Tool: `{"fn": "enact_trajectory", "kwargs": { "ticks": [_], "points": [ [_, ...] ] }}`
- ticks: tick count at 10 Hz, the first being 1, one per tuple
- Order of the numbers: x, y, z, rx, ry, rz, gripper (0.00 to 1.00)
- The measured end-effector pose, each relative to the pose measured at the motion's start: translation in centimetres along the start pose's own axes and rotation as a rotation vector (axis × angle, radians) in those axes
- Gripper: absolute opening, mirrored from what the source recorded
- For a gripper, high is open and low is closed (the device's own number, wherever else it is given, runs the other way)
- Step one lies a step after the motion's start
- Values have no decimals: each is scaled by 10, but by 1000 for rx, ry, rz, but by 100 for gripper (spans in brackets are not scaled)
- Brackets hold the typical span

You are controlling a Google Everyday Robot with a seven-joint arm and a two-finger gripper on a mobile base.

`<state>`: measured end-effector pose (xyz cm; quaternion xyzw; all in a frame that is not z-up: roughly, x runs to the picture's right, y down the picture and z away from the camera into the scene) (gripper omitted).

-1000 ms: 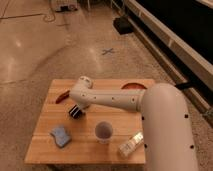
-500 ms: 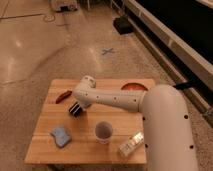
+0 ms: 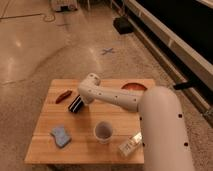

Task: Push the eraser across the table

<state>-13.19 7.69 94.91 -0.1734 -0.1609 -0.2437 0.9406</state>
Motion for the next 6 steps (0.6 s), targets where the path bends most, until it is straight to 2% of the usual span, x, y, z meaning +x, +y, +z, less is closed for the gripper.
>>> {"fn": "enact_trajectory", "kwargs": {
  "ticks": [6],
  "points": [
    [-7, -19, 4, 24, -35, -30, 14]
  ]
}}
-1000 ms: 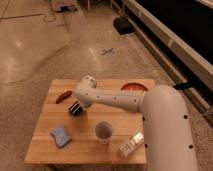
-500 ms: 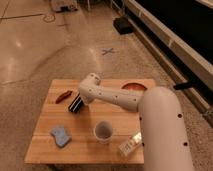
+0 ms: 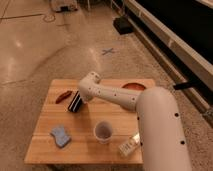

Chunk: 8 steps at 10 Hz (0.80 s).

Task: Push the eraser across the table

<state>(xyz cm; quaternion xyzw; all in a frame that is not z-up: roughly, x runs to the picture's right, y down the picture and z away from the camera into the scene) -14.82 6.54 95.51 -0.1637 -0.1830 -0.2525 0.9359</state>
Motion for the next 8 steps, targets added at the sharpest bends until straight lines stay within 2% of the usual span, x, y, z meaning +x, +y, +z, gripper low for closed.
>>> {"fn": "enact_trajectory", "kwargs": {
  "ticks": [4, 8],
  "points": [
    [-19, -17, 15, 5, -45, -32, 14],
    [-34, -32, 18, 16, -81, -74, 14]
  ]
}}
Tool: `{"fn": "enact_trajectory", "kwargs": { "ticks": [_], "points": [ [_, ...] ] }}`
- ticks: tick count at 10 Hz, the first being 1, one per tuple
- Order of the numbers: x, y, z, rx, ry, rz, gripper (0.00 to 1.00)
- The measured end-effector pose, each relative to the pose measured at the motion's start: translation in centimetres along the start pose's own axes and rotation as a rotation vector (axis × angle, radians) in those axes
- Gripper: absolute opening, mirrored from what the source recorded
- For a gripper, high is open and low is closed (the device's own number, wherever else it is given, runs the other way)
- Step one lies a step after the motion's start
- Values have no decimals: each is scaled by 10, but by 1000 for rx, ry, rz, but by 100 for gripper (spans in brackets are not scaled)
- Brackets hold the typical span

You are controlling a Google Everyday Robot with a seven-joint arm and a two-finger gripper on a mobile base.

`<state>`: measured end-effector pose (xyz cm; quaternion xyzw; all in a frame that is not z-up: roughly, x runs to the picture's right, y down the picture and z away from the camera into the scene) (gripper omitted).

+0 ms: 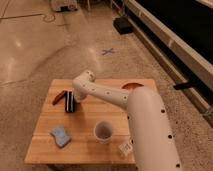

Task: Push the eraser across the table

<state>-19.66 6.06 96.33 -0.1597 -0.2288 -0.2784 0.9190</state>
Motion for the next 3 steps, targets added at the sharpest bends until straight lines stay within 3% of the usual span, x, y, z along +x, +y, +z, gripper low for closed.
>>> {"fn": "enact_trajectory", "kwargs": {
  "ticks": [3],
  "points": [
    [-15, -8, 0, -11, -44, -35, 14]
  ]
}}
